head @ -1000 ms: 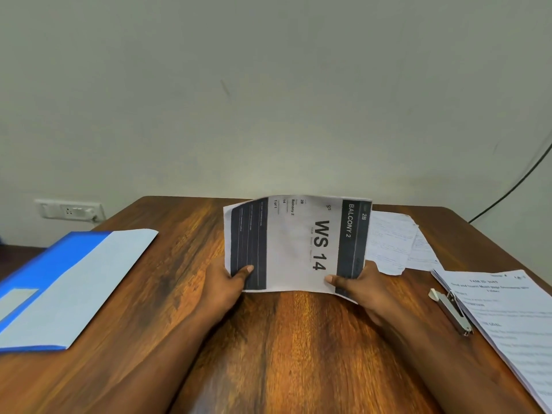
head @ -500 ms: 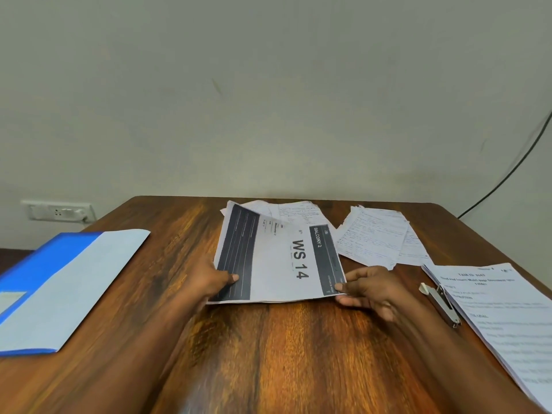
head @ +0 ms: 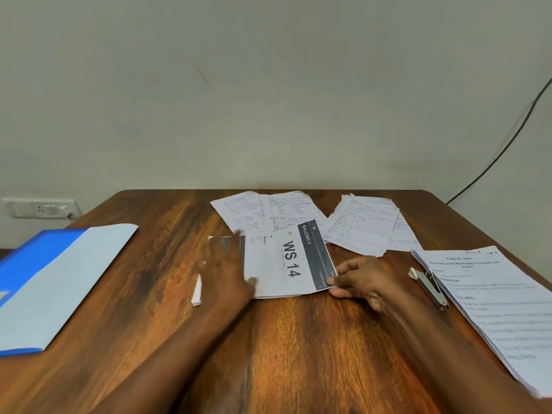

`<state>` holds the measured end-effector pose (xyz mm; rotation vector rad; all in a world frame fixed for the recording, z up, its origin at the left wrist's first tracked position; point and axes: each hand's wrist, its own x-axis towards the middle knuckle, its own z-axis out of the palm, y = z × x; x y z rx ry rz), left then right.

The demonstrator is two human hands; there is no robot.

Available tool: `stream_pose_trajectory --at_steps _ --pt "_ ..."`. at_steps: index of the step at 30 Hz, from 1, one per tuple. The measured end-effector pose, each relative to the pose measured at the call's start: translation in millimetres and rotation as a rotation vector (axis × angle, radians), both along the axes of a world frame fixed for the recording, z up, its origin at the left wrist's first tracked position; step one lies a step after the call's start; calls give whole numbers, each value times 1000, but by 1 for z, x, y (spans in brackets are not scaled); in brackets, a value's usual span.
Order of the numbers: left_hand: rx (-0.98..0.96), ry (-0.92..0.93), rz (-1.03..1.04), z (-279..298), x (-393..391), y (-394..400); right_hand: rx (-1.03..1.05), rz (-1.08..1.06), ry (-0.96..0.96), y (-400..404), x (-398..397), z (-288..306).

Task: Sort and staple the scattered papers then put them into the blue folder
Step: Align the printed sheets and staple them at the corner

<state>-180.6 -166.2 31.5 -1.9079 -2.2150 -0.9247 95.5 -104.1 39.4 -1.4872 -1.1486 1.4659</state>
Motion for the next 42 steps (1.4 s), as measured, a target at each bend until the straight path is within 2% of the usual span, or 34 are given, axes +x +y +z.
stream_pose_trajectory --at_steps 3,5,12,19,22,24,27,29,32,42 --pt "77 94 -363 -4 33 -4 -16 -6 18 -1 0 2" --pt "81 214 -507 -7 52 0 -29 -1 23 -1 0 4" --pt "201 362 -619 -16 78 21 -72 12 55 2 3 6" --pt "238 251 -639 -26 77 25 -34 9 6 -1 1 4" --pt "261 240 -656 -26 77 24 62 18 -187 -11 7 12" --pt "273 235 -665 -27 77 24 251 4 -544 -15 24 18" --pt "295 242 -670 -28 77 24 488 -231 -1186 -23 60 26" --pt "304 256 -674 -28 77 25 486 -359 -1361 -27 81 27" --pt "314 289 -670 -29 78 26 356 -336 -1443 -30 98 23" --pt "337 317 -663 -29 78 25 297 -405 -1342 -16 107 6"
